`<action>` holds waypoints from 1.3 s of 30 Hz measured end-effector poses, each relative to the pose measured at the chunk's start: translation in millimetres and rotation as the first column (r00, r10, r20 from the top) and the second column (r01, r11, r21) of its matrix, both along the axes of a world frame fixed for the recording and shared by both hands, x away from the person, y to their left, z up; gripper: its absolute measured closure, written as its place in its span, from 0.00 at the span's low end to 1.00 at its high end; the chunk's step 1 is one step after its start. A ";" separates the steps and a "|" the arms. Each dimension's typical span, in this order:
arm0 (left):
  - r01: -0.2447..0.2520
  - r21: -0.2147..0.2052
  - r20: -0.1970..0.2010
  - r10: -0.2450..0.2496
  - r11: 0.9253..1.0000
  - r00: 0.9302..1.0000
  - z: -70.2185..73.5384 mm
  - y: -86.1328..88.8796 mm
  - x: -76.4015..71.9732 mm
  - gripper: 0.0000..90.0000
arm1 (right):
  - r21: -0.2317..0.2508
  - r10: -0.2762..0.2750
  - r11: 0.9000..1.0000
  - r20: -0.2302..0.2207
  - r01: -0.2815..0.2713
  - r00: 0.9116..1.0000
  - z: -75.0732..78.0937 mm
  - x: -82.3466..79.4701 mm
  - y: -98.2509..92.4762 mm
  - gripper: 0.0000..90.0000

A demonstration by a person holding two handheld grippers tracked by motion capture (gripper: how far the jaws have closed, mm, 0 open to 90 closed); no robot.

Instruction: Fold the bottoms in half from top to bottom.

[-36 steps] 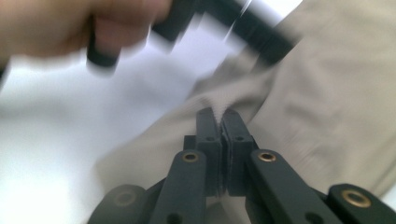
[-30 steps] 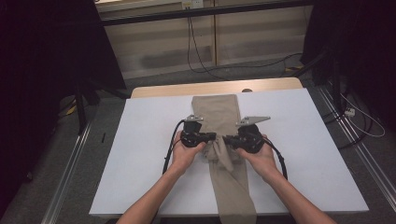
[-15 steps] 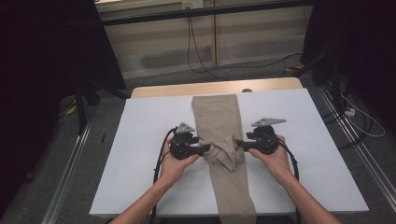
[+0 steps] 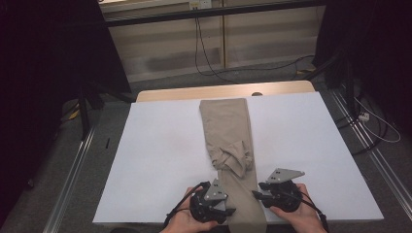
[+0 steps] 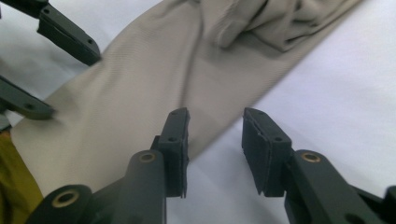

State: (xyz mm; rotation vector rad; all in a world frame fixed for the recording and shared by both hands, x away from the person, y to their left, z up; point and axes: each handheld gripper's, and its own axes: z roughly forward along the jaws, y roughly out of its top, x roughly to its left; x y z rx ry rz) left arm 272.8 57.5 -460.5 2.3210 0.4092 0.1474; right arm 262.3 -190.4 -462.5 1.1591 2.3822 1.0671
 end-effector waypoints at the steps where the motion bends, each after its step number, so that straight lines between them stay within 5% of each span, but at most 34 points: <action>1: 0.010 0.001 0.001 -0.010 1.000 1.000 0.7 0.9 -0.5 0.66 | -0.010 0.003 1.000 0.016 -0.003 1.000 -1.3 -0.4 2.6 0.66; 2: 0.022 -0.002 -0.015 -0.022 1.000 1.000 0.9 2.3 -0.5 0.84 | -0.040 0.011 0.999 0.038 -0.010 0.999 -1.5 -2.0 5.8 0.68; 4: 0.027 -0.006 -0.031 -0.027 1.000 0.999 1.0 5.0 -0.3 0.98 | -0.041 0.020 0.999 0.036 -0.019 0.999 -0.9 -3.6 7.3 0.83; 6: 0.021 -0.004 -0.056 -0.021 1.000 0.998 2.0 8.9 2.1 0.99 | -0.025 0.024 0.999 0.008 -0.024 1.000 0.2 -3.2 6.2 1.00; 13: -0.014 -0.024 -0.111 0.011 1.000 0.994 3.1 24.5 4.4 0.99 | -0.032 0.023 0.999 -0.010 -0.023 1.000 4.8 -4.7 -0.1 1.00; 17: -0.024 -0.012 -0.105 0.023 1.000 0.994 4.5 26.6 4.7 0.91 | -0.041 0.009 0.999 -0.023 -0.010 1.000 4.5 -6.6 -4.7 1.00; 19: -0.053 -0.023 -0.108 0.051 0.998 0.993 6.0 28.4 6.7 0.77 | -0.040 0.000 0.999 -0.022 -0.001 1.000 4.1 -7.0 -7.2 0.98; 23: -0.092 -0.058 -0.059 0.088 0.994 0.994 13.7 33.1 17.9 0.63 | 0.026 0.002 1.000 0.015 -0.003 1.000 10.4 -0.7 -7.5 0.78; 29: -0.184 -0.087 -0.038 0.181 0.979 0.983 11.8 38.5 42.1 0.52 | 0.059 0.013 0.998 0.107 -0.020 0.994 26.7 35.0 6.7 0.70; 31: -0.205 -0.096 -0.040 0.202 0.974 0.979 10.7 40.0 46.0 0.49 | 0.084 0.018 0.996 0.077 -0.025 0.997 26.1 50.4 13.4 0.68; 33: -0.213 -0.100 -0.038 0.210 0.972 0.977 10.3 41.0 48.0 0.48 | 0.049 0.008 0.999 0.054 -0.011 0.998 20.6 56.7 20.9 0.66; 34: -0.215 -0.104 -0.037 0.212 0.971 0.977 10.3 41.0 48.1 0.47 | 0.027 0.001 1.000 0.049 -0.002 0.999 15.2 59.6 24.6 0.66; 36: -0.208 -0.112 -0.029 0.206 0.972 0.978 11.8 40.8 48.6 0.47 | 0.031 0.005 0.999 0.061 -0.007 0.998 12.1 59.8 25.8 0.93; 39: -0.209 -0.133 -0.003 0.211 0.969 0.977 16.1 36.9 53.4 0.47 | 0.065 0.002 0.998 0.110 -0.009 0.994 26.6 58.3 22.5 0.99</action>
